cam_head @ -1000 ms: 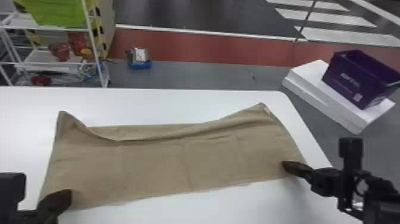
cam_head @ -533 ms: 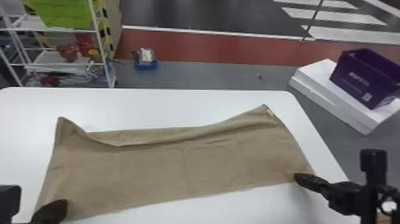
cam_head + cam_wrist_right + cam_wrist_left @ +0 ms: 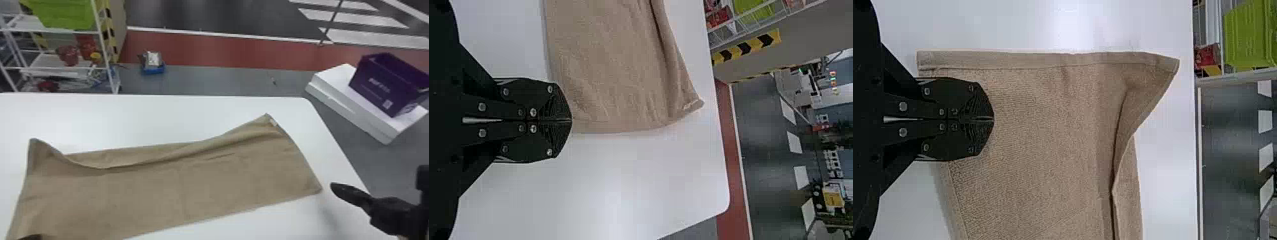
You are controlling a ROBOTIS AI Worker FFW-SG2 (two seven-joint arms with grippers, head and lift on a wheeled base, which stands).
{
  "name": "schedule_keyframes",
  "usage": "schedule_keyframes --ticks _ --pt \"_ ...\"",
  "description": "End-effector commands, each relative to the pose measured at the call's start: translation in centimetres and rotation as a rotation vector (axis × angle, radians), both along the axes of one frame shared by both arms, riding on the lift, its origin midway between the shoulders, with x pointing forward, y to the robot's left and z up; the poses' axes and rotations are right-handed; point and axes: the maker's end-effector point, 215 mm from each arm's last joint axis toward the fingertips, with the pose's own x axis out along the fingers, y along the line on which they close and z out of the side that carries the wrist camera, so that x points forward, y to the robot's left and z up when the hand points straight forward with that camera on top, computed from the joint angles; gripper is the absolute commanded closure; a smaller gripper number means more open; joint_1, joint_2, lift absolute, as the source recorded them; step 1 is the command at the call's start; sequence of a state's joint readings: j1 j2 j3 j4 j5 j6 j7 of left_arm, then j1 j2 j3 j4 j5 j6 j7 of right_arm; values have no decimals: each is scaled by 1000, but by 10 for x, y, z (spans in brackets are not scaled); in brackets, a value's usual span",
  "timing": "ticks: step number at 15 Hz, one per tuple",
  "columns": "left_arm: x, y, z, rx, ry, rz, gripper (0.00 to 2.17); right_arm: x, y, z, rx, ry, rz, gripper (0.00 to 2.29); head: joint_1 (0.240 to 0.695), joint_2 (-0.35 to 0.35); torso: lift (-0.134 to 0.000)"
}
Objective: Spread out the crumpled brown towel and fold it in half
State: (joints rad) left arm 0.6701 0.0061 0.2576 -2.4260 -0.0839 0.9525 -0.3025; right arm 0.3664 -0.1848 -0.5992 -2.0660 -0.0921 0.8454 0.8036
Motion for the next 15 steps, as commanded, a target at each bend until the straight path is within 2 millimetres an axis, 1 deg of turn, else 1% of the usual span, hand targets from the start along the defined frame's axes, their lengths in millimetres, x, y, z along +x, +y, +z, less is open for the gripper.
schedule_keyframes --ticks 1,2,4,6,7,9,10,12,14,15 --pt "2 -7 5 -28 -16 0 2037 23 10 4 7 -28 1 1683 695 -161 -124" --pt "4 -8 8 -32 -24 -3 2037 33 16 1 9 -32 8 1683 695 -158 -124" --pt "6 -10 13 -40 -34 -7 2037 51 28 -10 0 -14 21 1683 695 -149 -124" --pt "7 -6 18 -46 -45 1 2037 59 34 -21 -4 9 32 1683 695 -126 -124" --pt "8 -3 21 -48 -56 5 2037 60 37 -27 -10 28 35 1683 695 -118 -124" --pt "11 3 27 -45 -71 12 2037 53 44 -36 5 66 44 1683 695 -103 -124" --pt "14 5 31 -46 -83 15 2037 45 47 -41 14 91 48 1683 695 -87 -124" --pt "18 6 36 -44 -97 17 2037 30 49 -46 10 114 57 1683 695 -73 -124" --pt "21 9 39 -42 -105 21 2037 8 47 -51 7 136 59 1683 695 -65 -124" --pt "24 9 41 -44 -111 22 2037 -2 44 -54 4 147 54 1683 695 -62 -124"
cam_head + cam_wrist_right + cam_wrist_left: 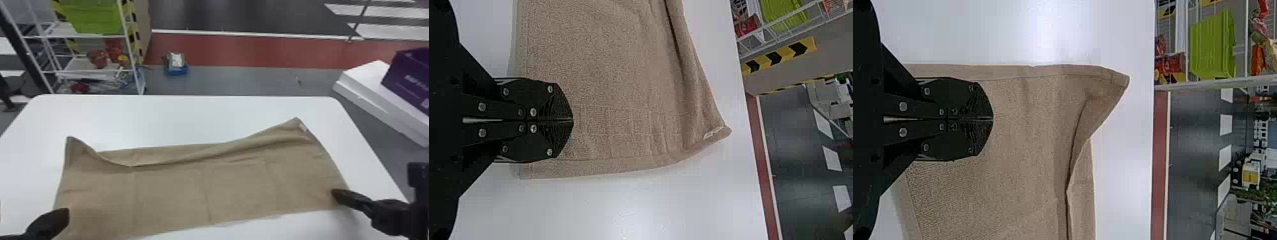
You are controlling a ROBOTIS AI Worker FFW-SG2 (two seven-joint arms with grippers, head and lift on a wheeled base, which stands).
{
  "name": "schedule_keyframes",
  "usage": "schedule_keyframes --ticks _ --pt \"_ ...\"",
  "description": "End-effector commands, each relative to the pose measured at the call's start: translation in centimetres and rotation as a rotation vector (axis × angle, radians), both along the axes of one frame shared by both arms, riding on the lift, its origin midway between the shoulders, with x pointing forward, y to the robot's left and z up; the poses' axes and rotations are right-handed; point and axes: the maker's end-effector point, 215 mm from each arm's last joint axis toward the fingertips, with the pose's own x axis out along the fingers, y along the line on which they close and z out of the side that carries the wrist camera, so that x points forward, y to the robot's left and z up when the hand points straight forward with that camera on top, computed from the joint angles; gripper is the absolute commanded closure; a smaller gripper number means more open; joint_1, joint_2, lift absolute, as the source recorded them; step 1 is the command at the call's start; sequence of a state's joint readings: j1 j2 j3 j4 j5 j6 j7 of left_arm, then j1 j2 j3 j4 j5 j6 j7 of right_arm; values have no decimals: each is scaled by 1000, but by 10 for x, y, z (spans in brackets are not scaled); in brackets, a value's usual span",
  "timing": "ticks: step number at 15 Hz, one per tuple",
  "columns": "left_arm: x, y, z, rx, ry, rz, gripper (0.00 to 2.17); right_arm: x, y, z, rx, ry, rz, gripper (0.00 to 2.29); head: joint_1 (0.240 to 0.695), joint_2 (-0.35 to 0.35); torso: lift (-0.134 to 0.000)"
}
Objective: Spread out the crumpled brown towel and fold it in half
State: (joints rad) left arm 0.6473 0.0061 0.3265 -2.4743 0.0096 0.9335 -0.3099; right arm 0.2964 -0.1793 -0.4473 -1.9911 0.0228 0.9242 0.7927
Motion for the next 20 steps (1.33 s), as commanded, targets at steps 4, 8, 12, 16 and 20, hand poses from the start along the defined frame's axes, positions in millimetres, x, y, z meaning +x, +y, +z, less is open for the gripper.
schedule_keyframes --ticks 4,8,12,16,20 --pt "5 2 3 -7 -11 10 2037 -53 -12 -3 9 31 -7 1683 695 -68 -124" --pt "3 3 0 -8 -6 13 2037 -82 -21 -5 9 50 -11 1683 695 -87 -124" --pt "3 -1 -1 -20 -2 1 2037 -97 -35 4 31 42 -33 1683 695 -111 -124" --pt "-3 -14 -9 -50 32 -23 2037 -79 -44 44 65 -59 -63 1683 695 -149 -124" --pt "-18 -21 -20 -51 75 -34 2037 -46 -36 72 83 -129 -60 1683 695 -175 -124"
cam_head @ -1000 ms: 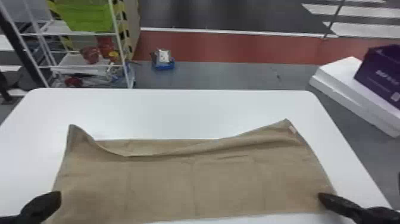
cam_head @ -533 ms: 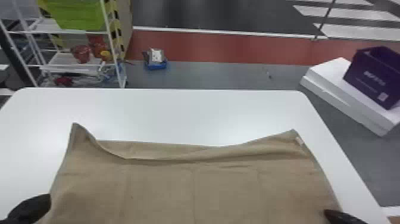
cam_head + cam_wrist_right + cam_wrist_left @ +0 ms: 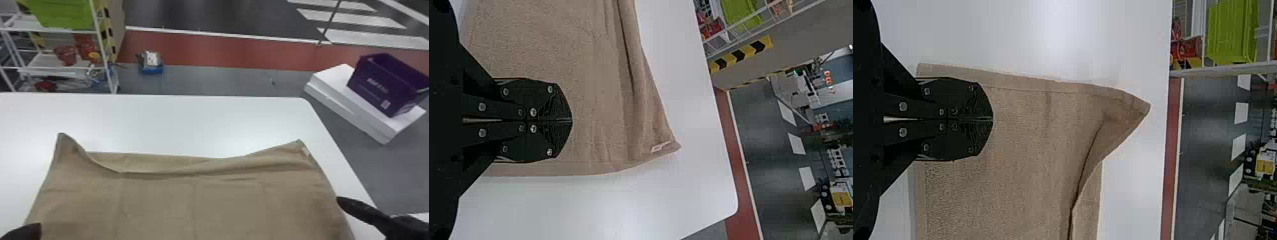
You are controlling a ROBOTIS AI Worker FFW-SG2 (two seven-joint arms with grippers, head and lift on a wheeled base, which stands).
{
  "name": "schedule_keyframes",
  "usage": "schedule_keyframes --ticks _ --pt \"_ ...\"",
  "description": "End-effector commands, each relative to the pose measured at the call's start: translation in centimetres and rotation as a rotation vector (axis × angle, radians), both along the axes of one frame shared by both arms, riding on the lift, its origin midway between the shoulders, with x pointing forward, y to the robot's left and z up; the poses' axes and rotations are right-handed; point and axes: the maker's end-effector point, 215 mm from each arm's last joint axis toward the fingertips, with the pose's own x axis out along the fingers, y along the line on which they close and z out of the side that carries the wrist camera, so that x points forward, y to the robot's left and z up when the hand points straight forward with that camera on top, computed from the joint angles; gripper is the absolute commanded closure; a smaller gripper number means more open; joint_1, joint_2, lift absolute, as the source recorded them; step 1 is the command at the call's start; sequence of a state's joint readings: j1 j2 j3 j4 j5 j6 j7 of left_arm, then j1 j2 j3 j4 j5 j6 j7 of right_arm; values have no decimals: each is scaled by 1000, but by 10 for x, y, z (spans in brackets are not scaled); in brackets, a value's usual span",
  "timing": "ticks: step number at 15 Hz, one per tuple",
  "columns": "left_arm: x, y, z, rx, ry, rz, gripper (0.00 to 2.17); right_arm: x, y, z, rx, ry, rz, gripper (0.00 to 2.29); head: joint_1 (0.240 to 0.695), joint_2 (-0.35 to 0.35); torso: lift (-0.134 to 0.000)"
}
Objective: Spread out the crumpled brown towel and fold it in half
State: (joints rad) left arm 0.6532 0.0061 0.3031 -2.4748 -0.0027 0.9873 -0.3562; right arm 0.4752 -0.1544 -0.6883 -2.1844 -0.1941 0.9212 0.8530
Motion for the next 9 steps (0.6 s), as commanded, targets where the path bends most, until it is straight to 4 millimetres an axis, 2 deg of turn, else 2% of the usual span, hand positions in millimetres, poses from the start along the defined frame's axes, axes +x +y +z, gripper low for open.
schedule_keyframes --ticks 1,9 --pt "-10 1 -8 2 27 8 2037 13 5 7 7 -22 6 1683 695 -173 -124" --pt "-25 13 -23 34 88 31 2037 22 2 17 24 -50 12 1683 695 -140 -124"
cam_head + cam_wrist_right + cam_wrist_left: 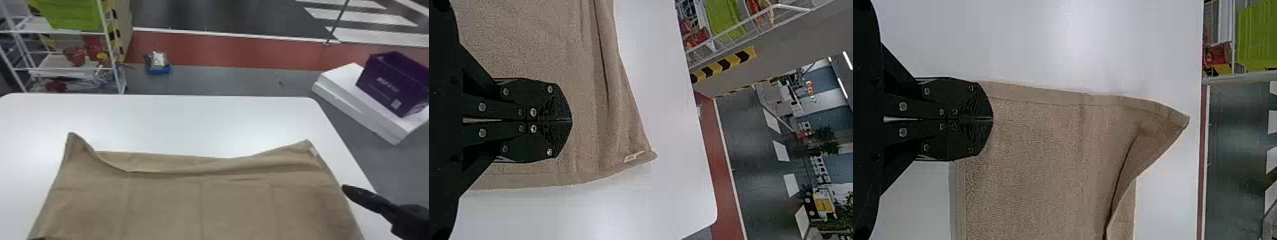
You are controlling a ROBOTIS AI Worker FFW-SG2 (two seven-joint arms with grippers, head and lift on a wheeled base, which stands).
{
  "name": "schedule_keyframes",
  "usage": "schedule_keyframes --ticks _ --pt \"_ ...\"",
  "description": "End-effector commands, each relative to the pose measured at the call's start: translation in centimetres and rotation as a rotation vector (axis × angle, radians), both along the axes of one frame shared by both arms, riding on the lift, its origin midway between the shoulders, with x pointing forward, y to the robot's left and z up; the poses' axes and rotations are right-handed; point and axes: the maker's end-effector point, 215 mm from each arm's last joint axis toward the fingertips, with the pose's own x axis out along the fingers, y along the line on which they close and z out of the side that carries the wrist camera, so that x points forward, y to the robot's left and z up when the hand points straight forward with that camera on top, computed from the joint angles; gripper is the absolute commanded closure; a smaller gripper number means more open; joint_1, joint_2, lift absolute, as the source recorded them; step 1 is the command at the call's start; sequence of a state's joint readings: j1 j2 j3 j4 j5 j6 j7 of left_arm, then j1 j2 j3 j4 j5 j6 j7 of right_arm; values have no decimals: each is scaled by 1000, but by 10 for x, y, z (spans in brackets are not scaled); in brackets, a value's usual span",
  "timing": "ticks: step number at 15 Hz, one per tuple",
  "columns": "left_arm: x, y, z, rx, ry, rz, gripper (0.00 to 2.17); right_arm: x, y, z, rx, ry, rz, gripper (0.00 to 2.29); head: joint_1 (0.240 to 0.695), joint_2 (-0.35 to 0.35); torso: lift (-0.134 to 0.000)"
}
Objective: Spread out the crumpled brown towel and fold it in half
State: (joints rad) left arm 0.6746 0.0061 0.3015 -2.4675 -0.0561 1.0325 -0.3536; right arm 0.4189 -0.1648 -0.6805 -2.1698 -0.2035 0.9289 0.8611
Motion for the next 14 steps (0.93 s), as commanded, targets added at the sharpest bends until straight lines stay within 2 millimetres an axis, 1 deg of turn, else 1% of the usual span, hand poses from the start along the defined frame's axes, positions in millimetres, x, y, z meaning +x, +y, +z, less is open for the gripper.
schedule_keyframes --ticks 1,5,7,10,12,13,14 --pt "-5 1 -4 -3 13 10 2037 0 -3 2 7 -5 -2 1683 695 -143 -124" --pt "-16 10 -8 11 33 21 2037 2 -2 3 12 -10 -1 1683 695 -140 -124" --pt "-24 18 -9 14 49 31 2037 3 -2 4 14 -12 -1 1683 695 -135 -124" --pt "-39 24 -12 3 89 41 2037 5 -2 6 14 -19 -1 1683 695 -120 -124" --pt "-37 18 -2 -12 69 24 2037 6 -2 6 15 -21 -3 1683 695 -112 -124" --pt "-33 12 4 -27 53 13 2037 9 -2 9 16 -28 -3 1683 695 -114 -124" --pt "-28 2 14 -54 31 -12 2037 11 -1 10 17 -34 -4 1683 695 -119 -124"
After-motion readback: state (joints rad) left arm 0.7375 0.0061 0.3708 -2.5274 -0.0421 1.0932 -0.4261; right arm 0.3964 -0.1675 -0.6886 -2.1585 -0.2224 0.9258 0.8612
